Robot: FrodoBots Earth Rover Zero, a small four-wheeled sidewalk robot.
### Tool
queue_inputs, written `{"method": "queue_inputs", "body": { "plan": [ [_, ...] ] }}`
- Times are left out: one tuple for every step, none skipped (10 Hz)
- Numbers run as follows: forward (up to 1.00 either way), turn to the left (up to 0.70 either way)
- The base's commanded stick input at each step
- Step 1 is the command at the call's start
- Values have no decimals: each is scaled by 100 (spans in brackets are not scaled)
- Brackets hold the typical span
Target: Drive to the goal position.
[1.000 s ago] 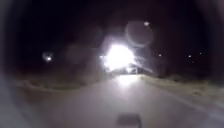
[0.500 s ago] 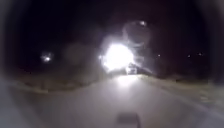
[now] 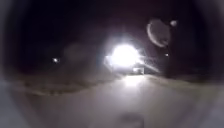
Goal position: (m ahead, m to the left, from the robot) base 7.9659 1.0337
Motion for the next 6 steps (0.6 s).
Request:
{"method": "queue_inputs", "body": {
  "plan": [
    [85,0],
    [85,0],
    [85,0],
    [85,0],
    [85,0],
    [85,0]
  ]
}}
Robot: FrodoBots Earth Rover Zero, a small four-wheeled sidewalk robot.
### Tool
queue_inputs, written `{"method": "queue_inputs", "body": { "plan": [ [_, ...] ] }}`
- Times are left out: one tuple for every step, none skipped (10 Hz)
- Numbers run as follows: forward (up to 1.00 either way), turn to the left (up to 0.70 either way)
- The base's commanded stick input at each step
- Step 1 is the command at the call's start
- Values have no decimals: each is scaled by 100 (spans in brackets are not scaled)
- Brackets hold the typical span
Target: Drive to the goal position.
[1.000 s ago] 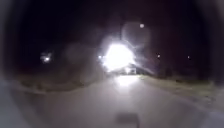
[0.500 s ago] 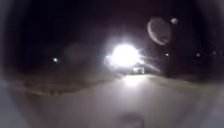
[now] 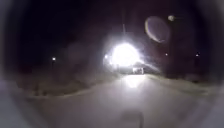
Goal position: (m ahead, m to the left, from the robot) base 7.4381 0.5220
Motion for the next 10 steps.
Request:
{"method": "queue_inputs", "body": {
  "plan": [
    [85,0],
    [85,0],
    [85,0],
    [85,0],
    [85,0],
    [85,0],
    [85,0],
    [85,0],
    [85,0],
    [85,0]
  ]
}}
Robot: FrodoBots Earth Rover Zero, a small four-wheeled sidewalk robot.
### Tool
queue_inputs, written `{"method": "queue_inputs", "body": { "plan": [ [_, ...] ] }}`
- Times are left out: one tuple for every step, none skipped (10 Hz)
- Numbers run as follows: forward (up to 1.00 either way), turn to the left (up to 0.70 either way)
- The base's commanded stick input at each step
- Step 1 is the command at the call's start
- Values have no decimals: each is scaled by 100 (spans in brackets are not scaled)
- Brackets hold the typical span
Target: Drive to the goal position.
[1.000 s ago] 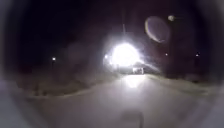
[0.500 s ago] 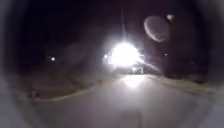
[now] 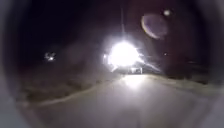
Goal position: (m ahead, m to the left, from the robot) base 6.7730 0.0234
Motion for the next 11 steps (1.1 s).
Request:
{"method": "queue_inputs", "body": {
  "plan": [
    [85,0],
    [85,0],
    [85,0],
    [85,0],
    [85,0],
    [85,0],
    [85,0],
    [85,0],
    [85,0],
    [85,0],
    [85,0]
  ]
}}
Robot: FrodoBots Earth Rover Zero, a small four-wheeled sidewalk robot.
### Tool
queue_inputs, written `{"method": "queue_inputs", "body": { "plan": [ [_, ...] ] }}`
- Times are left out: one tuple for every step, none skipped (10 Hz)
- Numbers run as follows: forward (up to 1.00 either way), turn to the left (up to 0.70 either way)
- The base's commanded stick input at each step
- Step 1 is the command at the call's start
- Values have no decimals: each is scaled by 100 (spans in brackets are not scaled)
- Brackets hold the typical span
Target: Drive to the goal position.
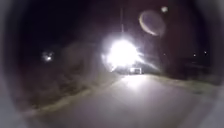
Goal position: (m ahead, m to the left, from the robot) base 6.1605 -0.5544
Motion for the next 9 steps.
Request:
{"method": "queue_inputs", "body": {
  "plan": [
    [85,0],
    [85,0],
    [85,0],
    [85,0],
    [85,0],
    [85,0],
    [85,0],
    [85,0],
    [85,0]
  ]
}}
